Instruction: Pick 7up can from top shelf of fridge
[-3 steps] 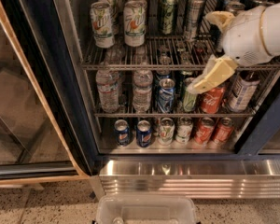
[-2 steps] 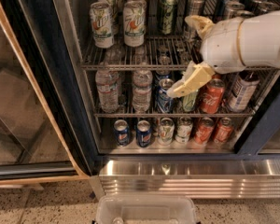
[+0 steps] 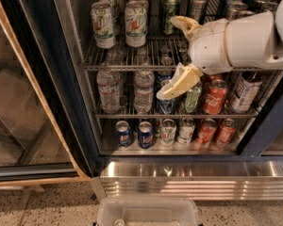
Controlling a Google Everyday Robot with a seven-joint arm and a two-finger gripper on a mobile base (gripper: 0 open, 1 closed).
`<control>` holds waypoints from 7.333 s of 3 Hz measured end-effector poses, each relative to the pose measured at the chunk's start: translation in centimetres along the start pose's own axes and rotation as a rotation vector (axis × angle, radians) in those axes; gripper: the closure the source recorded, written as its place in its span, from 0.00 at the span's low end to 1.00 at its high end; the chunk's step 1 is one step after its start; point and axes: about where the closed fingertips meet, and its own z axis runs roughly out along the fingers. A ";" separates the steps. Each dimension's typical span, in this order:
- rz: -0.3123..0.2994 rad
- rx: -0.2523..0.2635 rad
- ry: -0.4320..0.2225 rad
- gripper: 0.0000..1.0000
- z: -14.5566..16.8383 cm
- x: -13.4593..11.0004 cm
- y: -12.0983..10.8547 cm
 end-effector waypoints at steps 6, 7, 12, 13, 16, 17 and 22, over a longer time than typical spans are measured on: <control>0.045 0.129 -0.276 0.00 15.0 -3.4 -2.5; 0.076 0.165 -0.305 0.00 15.2 -3.0 -1.9; 0.071 0.384 -0.351 0.00 12.9 -9.0 0.9; 0.141 0.421 -0.357 0.00 14.1 -7.9 2.6; 0.217 0.638 -0.390 0.00 13.1 -11.6 3.8; 0.217 0.638 -0.390 0.00 13.1 -11.6 3.8; 0.257 0.921 -0.348 0.00 6.0 -11.7 5.0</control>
Offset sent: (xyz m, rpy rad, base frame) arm 0.0448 0.0885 -0.0646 0.3270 -0.1323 -0.0417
